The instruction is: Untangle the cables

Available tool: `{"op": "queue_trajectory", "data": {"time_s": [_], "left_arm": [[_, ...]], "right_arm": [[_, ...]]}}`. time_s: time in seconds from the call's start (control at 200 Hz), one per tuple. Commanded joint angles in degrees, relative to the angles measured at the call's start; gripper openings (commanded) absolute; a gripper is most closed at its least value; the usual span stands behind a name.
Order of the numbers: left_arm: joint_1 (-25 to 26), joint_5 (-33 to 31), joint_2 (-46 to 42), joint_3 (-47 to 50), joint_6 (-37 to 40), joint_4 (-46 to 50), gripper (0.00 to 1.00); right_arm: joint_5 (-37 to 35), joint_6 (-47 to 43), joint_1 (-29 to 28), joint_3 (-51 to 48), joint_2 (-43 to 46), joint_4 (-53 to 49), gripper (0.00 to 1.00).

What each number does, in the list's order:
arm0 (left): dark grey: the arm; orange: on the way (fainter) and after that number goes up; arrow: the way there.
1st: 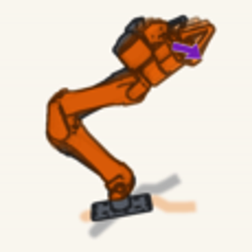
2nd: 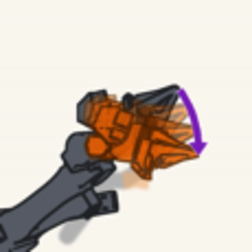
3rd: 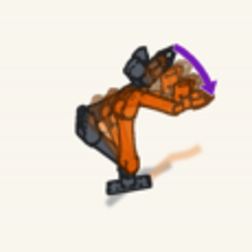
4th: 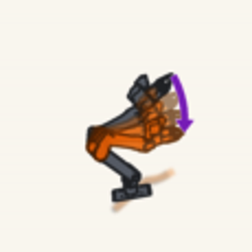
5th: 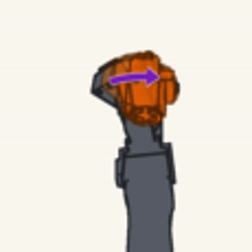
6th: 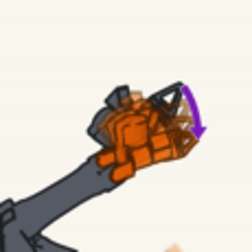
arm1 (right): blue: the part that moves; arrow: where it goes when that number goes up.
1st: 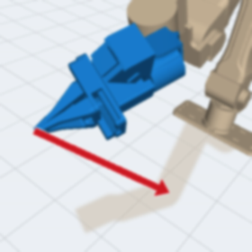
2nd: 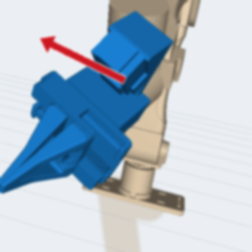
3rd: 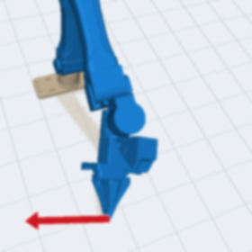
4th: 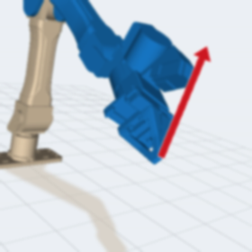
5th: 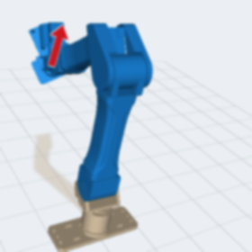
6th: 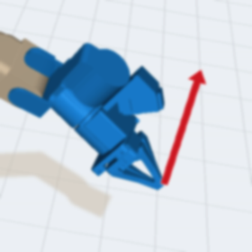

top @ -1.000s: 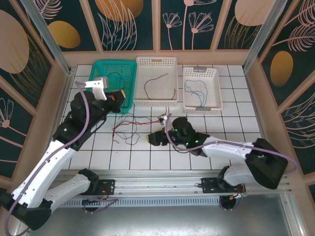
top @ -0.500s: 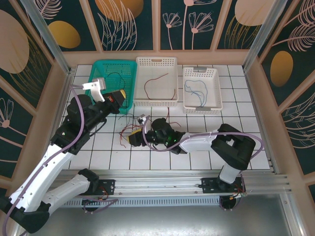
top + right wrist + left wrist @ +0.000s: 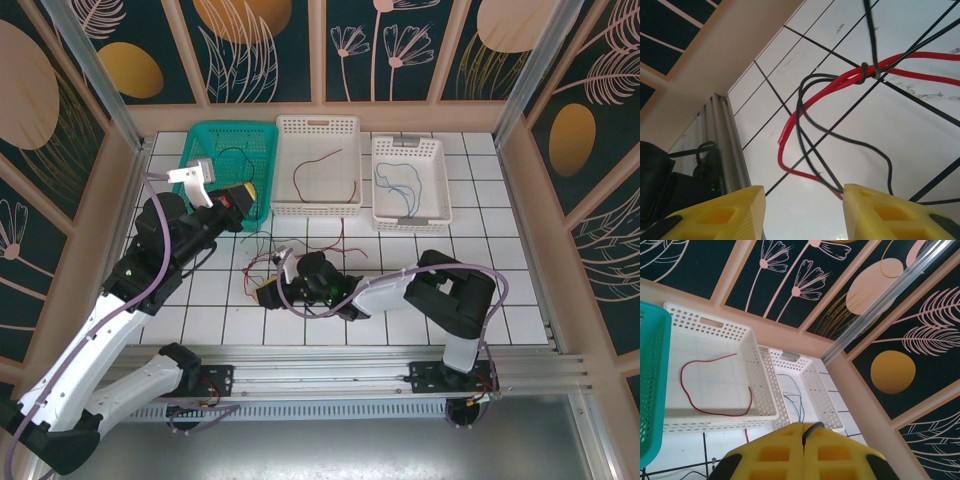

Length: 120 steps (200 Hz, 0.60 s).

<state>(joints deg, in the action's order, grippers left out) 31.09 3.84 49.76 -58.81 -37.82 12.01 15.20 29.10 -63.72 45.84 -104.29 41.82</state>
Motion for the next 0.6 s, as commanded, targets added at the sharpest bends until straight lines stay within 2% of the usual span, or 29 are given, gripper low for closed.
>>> {"op": "queue_trajectory", "data": {"time_s": [0.0,0.39,0.44,0.535,0.595], "left_arm": [[0.48,-0.58,-0.58,-0.92,-0.74,-1.24,0.0],[0.69,-1.87,-0.89,-1.4,-0.21,-0.43,0.0],[0.65,-1.94,-0.89,-1.4,-0.07,-0.41,0.0],[0.7,-2.61,-1.13,-1.4,0.37,0.15,0.0],[0.7,-3.5,-1.5,-1.69,1.12,1.05,0.0]], "right_arm": [[-2.43,-0.79,-0.31,2.55,-1.0,2.38,0.43],[-0.81,-0.05,-0.26,4.09,-3.66,3.7,0.24],[-0.79,-0.01,-0.26,3.89,-3.72,3.81,0.19],[-1.58,-0.02,-0.09,3.01,-2.62,3.42,0.0],[-2.71,0.07,0.36,1.21,-0.69,3.18,0.0]]}}
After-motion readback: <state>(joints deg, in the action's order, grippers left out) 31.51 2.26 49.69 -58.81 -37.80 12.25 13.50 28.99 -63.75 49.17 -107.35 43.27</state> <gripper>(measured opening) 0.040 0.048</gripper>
